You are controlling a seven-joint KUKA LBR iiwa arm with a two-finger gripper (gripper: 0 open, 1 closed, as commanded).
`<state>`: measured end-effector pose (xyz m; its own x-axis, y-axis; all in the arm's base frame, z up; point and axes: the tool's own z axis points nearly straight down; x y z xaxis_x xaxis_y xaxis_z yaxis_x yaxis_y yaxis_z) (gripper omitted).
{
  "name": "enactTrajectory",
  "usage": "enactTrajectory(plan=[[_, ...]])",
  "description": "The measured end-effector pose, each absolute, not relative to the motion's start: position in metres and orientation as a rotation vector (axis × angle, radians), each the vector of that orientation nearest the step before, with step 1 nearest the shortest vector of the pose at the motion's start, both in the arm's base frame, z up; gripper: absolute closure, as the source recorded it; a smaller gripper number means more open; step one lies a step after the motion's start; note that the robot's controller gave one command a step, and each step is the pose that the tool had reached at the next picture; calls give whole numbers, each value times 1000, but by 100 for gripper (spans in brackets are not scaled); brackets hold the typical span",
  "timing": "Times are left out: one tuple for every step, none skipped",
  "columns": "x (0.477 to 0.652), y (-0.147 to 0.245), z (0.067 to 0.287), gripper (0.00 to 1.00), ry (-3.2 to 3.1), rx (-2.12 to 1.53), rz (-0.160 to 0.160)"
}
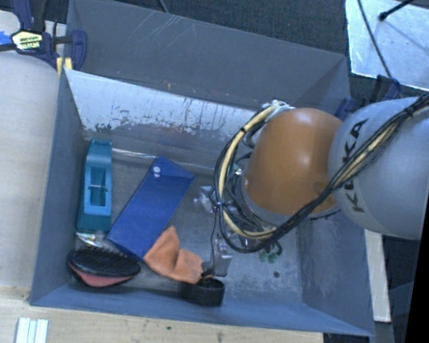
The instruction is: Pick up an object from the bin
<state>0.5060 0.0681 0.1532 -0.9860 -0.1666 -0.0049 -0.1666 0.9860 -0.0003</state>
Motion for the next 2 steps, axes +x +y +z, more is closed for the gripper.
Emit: enactTrajectory(plan=[[509,91,76,0,3127,-38,3],[502,138,71,100,3100,-493,-17]])
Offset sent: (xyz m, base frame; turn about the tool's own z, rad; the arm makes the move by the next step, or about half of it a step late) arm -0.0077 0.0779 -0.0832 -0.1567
